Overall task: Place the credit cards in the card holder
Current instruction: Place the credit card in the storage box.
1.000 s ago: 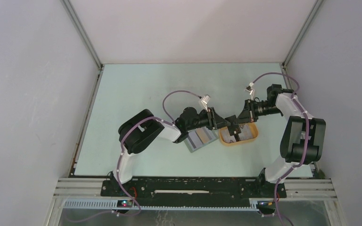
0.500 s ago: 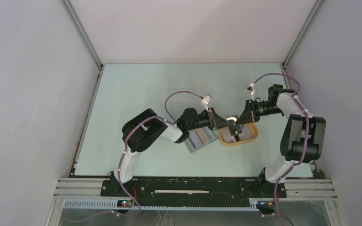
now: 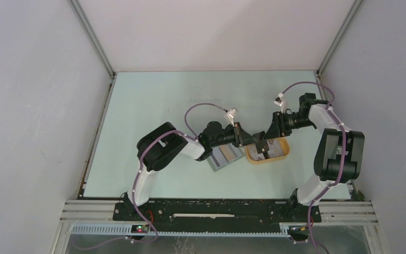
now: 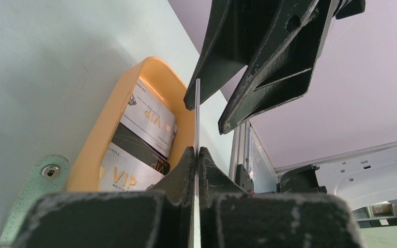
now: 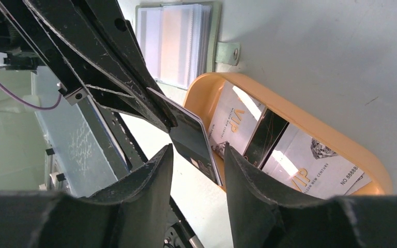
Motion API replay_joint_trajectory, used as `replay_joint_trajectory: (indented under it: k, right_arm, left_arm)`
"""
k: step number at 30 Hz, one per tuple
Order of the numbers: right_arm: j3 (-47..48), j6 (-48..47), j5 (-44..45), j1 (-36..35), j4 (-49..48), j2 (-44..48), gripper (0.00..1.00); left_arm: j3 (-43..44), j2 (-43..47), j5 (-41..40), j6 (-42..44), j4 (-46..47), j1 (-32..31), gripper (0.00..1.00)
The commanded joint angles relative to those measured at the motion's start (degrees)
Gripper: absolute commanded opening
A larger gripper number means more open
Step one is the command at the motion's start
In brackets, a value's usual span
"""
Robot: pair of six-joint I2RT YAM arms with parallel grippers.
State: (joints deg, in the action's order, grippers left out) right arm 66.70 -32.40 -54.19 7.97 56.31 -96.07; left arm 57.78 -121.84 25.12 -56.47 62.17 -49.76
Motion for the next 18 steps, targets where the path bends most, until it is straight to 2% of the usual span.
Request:
replay_joint_trajectory:
  k: [1,7,14,18]
  right_arm:
    - [-0.27,1.45,2.35,-2.13,-1.94,1.29,0.50]
    - [-0.55,2.48,4.66,-4.19,-3.33,0.65,0.49]
    - [-0.74,3.16,6.50,-5.47,-4.36,0.83,0.29]
    - [-0.73,3.30,6.51,-5.42,-4.37,0.88,0.18]
  left_arm:
    - [2.65,0.01,-0.26,1.54,0.71,-0.25,0.00]
    - [2.61,0.02,-0.25,1.45,0.82,-0.30,0.00]
    - [2.74,-0.24,-0.54,1.23,0.76,-0.30,0.00]
    - [2.22,0.12,-0.59,1.27,0.76,-0.30,0.10]
